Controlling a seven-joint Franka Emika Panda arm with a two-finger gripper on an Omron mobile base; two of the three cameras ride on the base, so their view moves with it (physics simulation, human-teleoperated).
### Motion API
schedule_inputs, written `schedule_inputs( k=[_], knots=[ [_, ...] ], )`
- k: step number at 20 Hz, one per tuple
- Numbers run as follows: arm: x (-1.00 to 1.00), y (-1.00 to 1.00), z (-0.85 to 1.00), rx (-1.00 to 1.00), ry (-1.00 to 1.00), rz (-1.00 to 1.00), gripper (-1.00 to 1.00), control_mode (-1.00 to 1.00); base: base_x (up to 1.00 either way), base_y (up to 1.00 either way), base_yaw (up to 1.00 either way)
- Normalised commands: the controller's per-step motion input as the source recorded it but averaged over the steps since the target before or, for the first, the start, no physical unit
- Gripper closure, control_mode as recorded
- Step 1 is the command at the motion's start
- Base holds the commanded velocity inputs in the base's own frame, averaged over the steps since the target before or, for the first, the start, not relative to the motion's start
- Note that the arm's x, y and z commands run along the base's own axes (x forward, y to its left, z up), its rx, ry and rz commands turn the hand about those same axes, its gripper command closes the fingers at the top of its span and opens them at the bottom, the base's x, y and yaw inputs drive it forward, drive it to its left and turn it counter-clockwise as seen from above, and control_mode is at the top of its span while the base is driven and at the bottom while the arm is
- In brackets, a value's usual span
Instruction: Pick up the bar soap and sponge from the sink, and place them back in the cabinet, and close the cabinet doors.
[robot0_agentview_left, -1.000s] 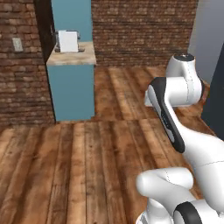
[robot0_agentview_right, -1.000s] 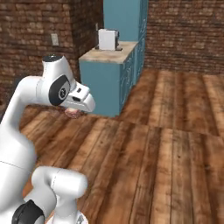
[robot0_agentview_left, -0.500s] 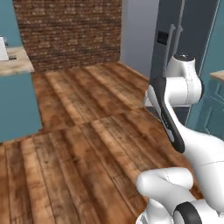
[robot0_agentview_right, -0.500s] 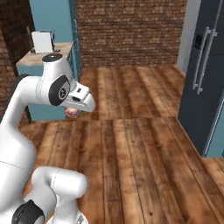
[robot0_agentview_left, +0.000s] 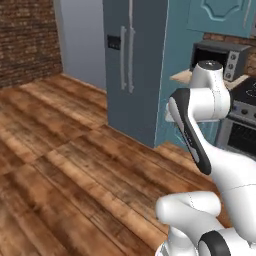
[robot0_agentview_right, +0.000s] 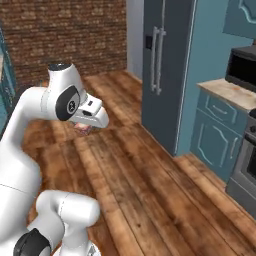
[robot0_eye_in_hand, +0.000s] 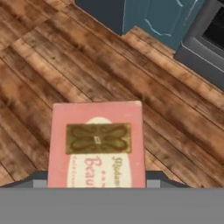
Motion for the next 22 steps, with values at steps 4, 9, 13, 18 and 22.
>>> schedule_inputs(
  k=[4,9,13,18,22],
  knots=[
    [0.0,0.0,0.0,0.0,0.0,0.0,1.0,1.0,0.25,-0.04,-0.58],
    [0.0,0.0,0.0,0.0,0.0,0.0,1.0,1.0,0.28,0.0,-0.56],
    [0.0,0.0,0.0,0.0,0.0,0.0,1.0,1.0,0.36,0.0,-0.54],
    [0.0,0.0,0.0,0.0,0.0,0.0,1.0,1.0,0.43,0.0,-0.5],
    [0.0,0.0,0.0,0.0,0.0,0.0,1.0,1.0,0.52,0.01,-0.44]
  ],
)
